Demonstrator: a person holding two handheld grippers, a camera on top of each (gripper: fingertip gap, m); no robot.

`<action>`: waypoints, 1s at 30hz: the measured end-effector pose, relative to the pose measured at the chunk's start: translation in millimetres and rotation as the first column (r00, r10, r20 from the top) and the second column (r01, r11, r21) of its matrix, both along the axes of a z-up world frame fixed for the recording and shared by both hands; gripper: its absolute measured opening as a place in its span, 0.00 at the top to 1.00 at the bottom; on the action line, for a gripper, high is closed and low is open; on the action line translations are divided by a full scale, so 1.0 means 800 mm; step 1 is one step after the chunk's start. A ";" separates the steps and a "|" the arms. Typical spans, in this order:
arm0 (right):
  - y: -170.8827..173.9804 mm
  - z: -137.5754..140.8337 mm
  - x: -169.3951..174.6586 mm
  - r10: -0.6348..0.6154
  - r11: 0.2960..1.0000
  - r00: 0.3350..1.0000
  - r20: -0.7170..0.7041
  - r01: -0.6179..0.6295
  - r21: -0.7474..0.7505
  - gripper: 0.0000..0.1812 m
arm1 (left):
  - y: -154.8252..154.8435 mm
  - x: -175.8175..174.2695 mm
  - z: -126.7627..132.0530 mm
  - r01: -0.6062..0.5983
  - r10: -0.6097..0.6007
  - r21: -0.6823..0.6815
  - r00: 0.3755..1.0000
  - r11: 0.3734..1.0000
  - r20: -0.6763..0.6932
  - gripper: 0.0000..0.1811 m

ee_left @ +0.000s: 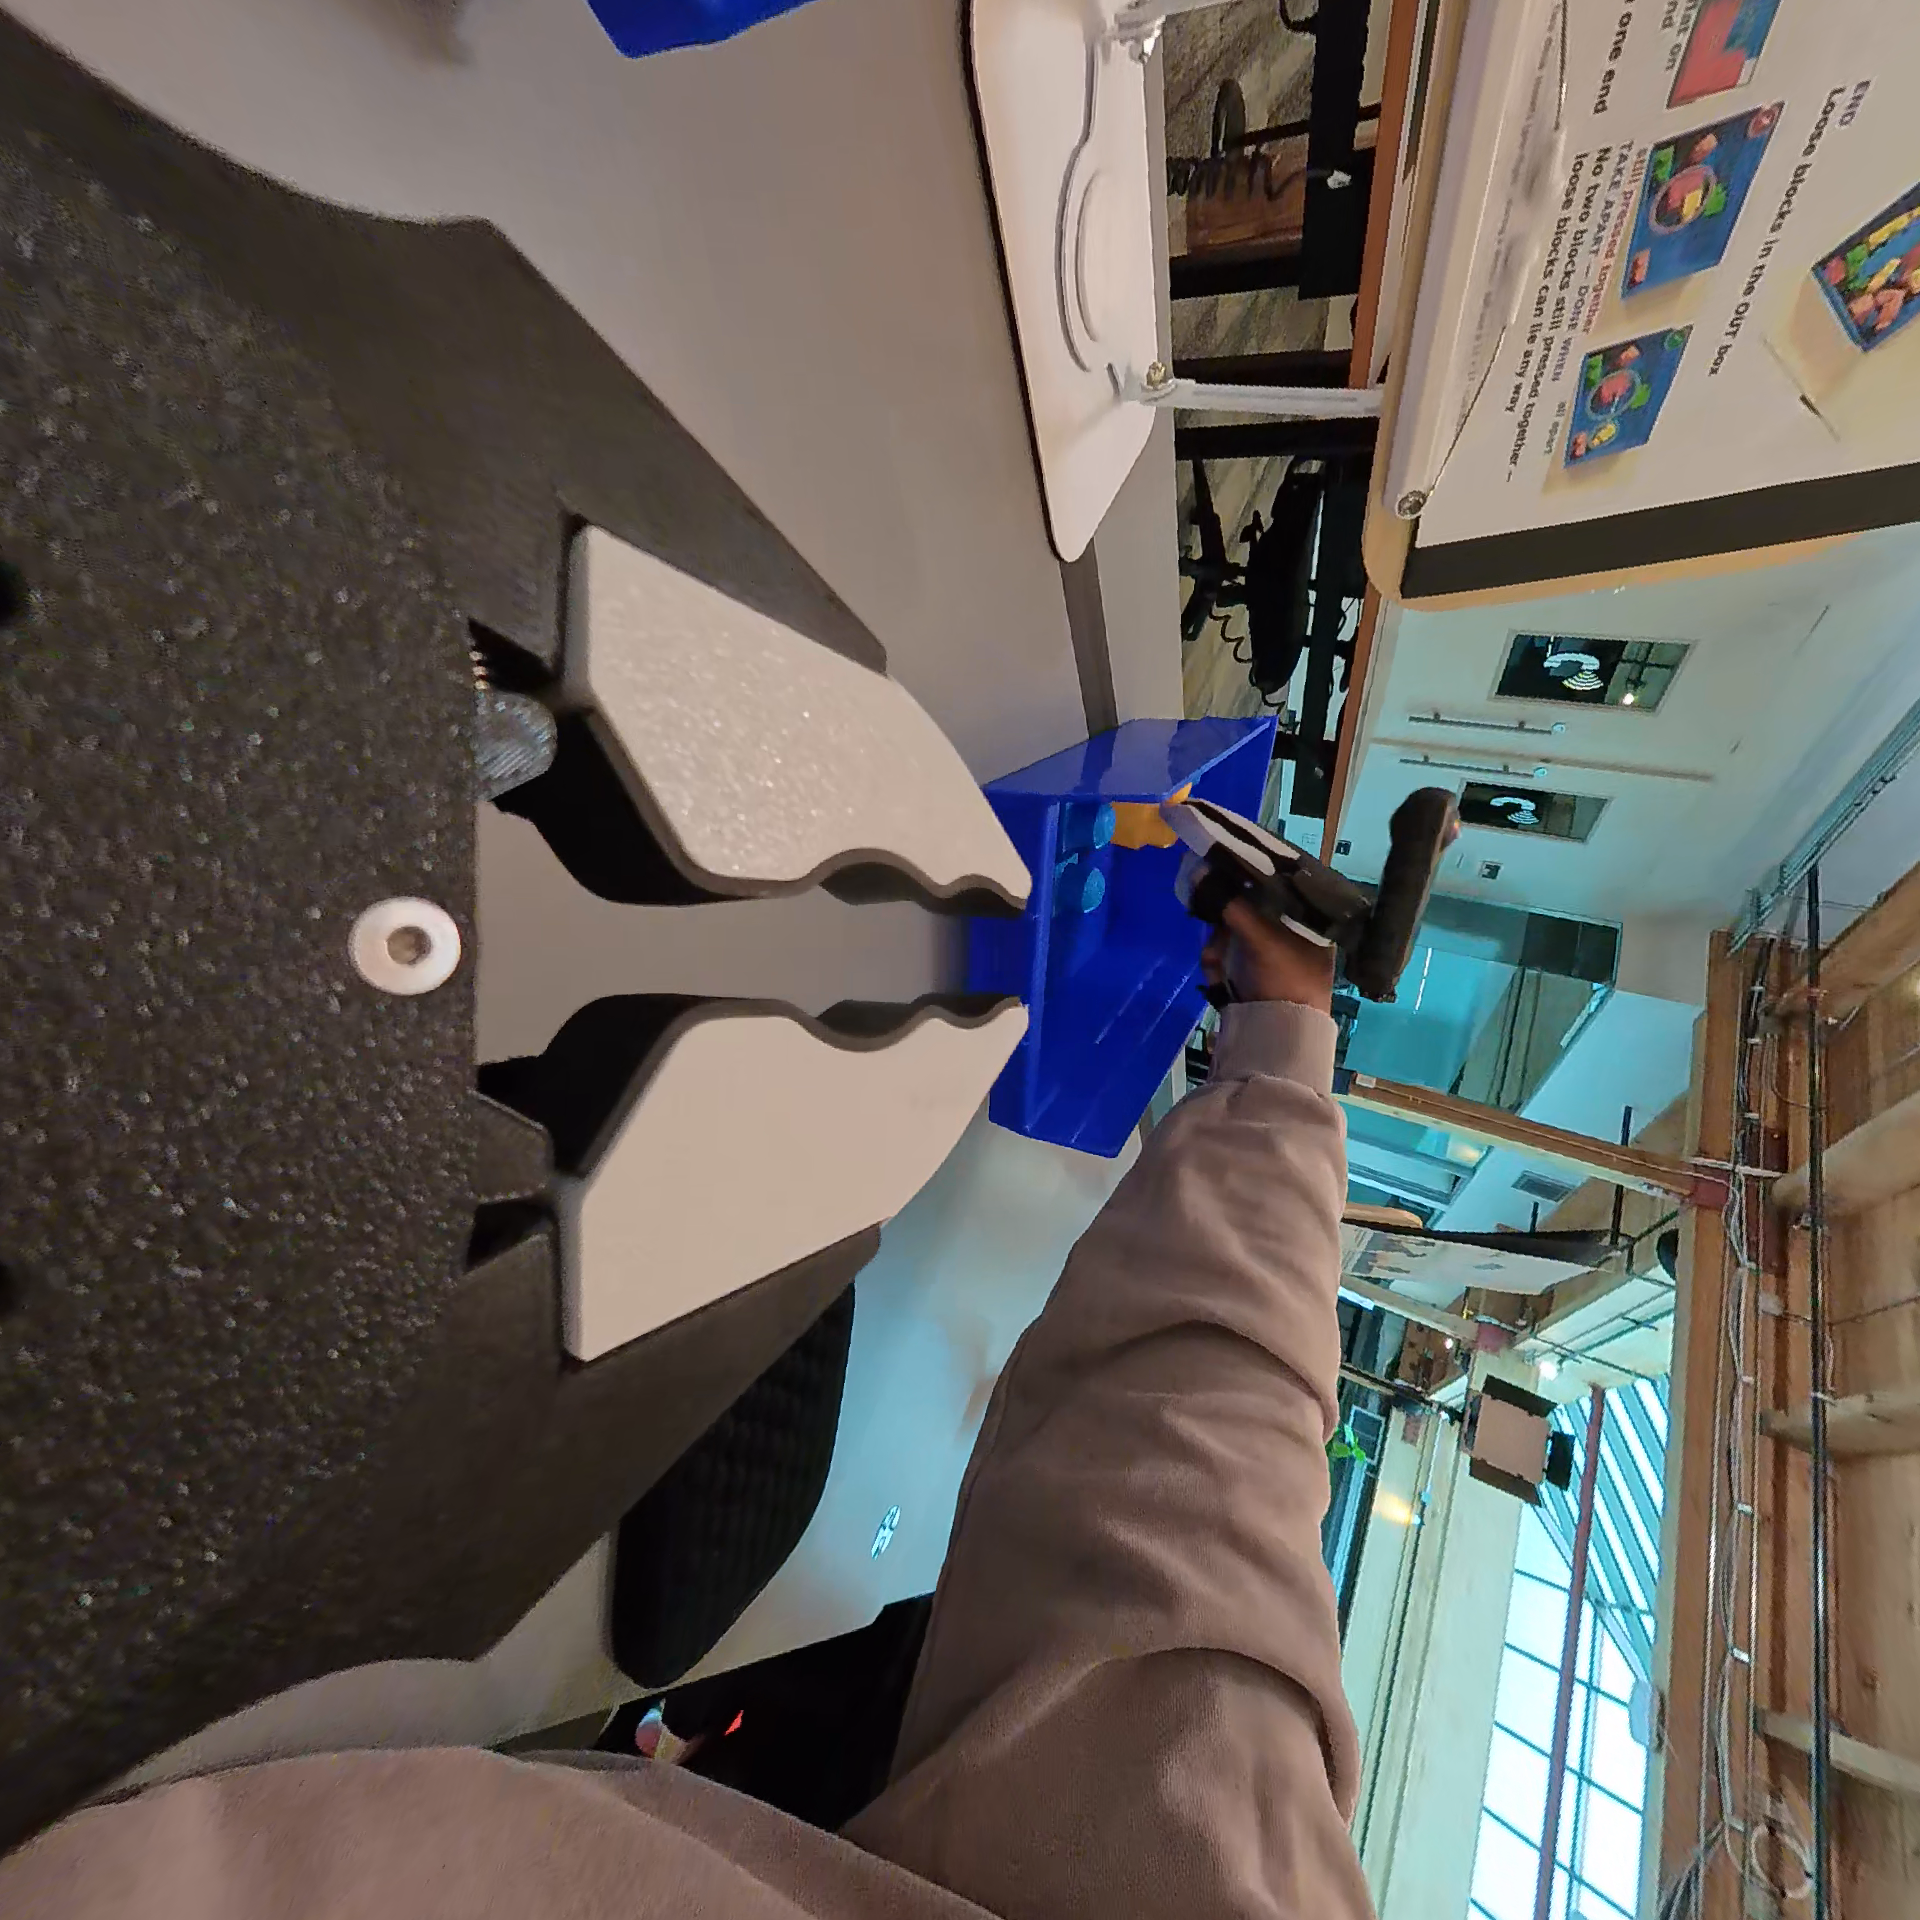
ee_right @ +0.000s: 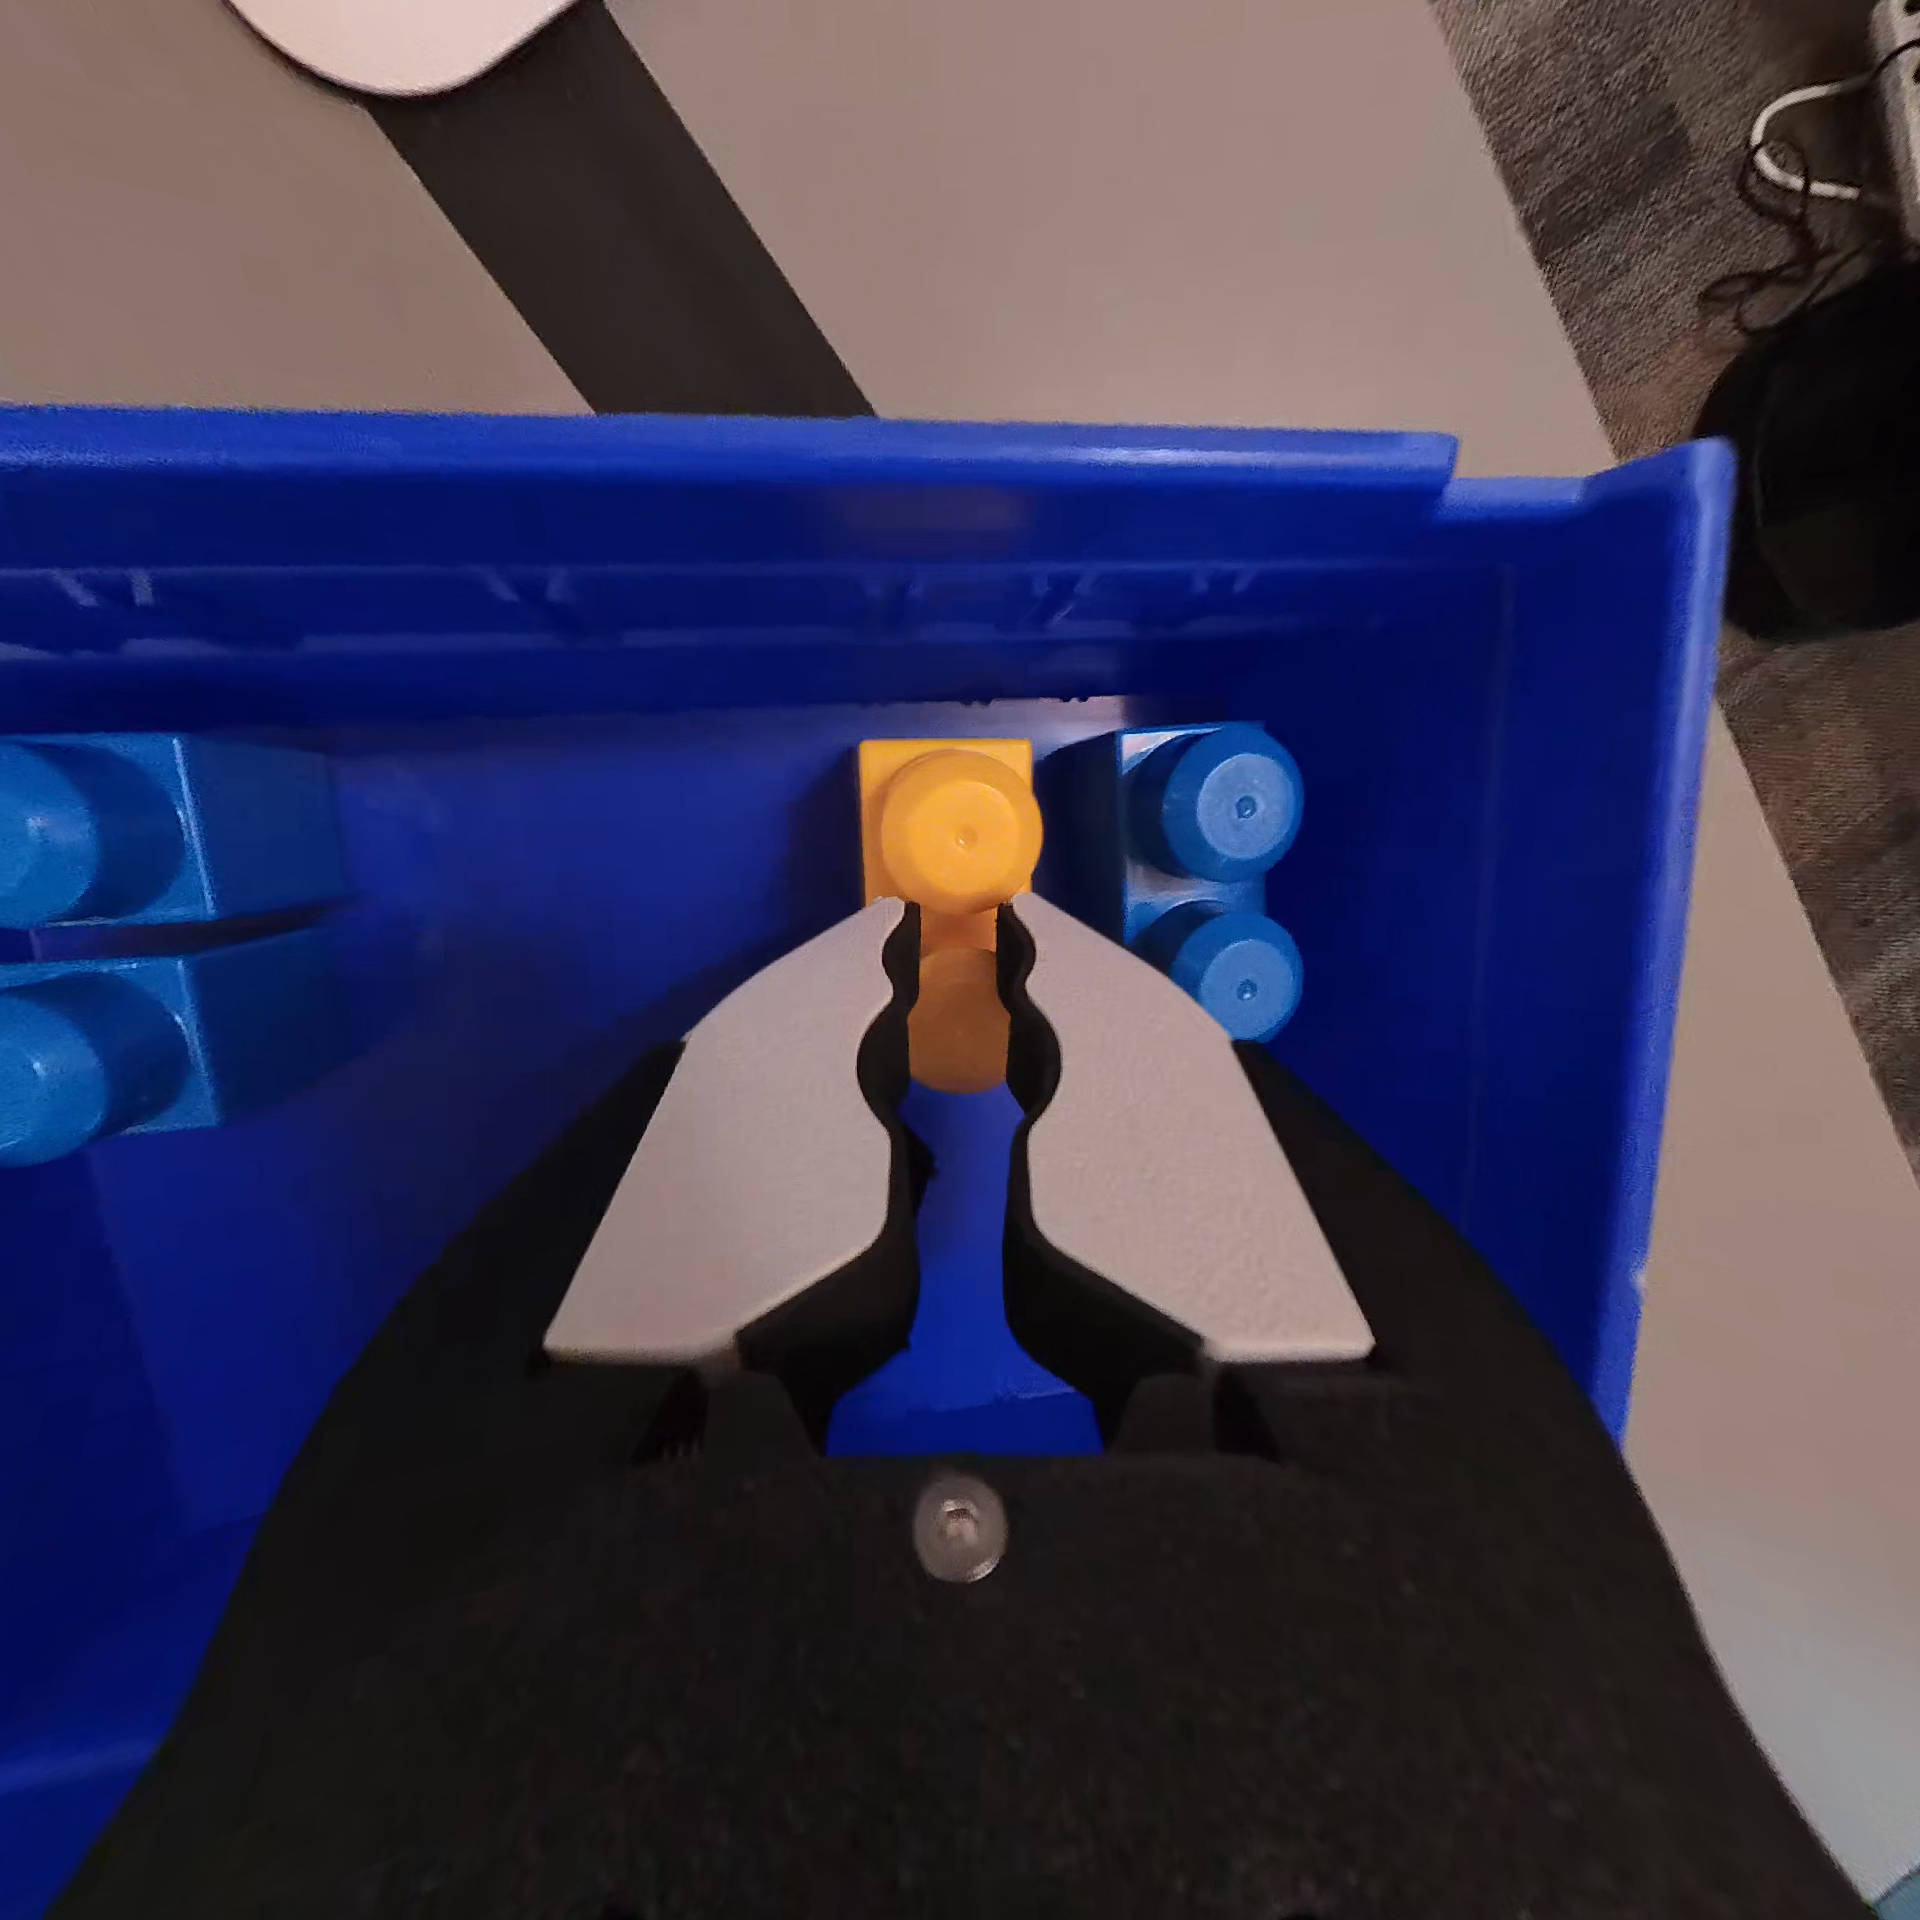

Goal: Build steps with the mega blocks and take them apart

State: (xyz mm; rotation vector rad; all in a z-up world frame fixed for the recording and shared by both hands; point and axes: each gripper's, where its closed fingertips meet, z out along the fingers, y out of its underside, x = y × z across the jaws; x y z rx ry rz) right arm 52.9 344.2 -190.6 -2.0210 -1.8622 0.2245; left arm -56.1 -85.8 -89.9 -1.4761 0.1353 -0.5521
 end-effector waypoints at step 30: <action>-0.470 0.082 0.067 0.102 0.973 0.539 -0.836 -0.227 -0.027 0.88 | 0.047 -0.381 -0.078 -0.721 0.351 -0.585 0.693 0.372 -0.630 0.72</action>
